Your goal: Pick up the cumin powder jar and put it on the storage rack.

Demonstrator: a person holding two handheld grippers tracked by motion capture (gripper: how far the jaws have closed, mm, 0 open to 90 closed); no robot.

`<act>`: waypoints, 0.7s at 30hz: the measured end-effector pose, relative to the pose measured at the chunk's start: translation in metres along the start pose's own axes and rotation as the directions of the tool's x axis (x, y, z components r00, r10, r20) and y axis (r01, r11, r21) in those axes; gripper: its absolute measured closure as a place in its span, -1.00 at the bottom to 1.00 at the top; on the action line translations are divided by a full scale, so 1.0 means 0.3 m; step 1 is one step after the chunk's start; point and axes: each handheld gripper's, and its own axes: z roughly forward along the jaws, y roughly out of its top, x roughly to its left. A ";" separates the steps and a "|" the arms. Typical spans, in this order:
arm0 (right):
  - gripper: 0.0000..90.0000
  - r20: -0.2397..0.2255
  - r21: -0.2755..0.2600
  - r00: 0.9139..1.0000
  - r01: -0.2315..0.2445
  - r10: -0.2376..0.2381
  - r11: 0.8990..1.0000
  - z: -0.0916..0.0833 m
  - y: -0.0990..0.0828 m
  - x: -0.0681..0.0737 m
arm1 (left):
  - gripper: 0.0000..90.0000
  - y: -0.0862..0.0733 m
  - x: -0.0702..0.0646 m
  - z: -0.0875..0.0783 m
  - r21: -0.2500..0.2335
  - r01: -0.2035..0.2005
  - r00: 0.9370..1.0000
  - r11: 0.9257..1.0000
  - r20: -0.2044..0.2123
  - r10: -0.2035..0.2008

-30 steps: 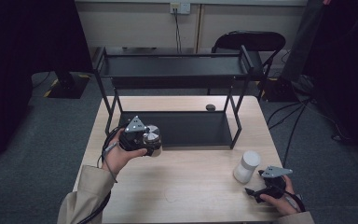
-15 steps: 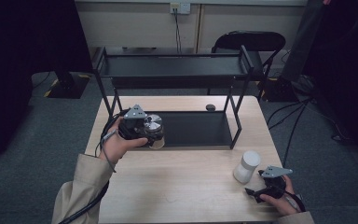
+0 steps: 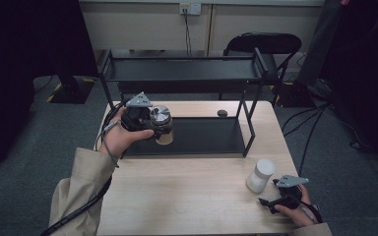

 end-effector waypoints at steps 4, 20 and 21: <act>-1.00 -0.001 0.000 1.000 0.001 -0.001 1.000 0.000 0.000 -0.001 | -0.31 0.028 0.001 -0.015 -0.009 -0.010 1.000 1.000 -0.006 0.010; -1.00 -0.002 0.000 1.000 0.001 -0.001 1.000 0.000 0.000 -0.001 | -0.31 0.149 0.041 -0.066 -0.002 0.011 1.000 1.000 -0.018 -0.011; -1.00 -0.002 0.000 1.000 0.001 -0.001 1.000 0.000 0.000 -0.001 | -0.31 0.158 0.043 -0.070 0.001 0.011 1.000 1.000 -0.022 -0.011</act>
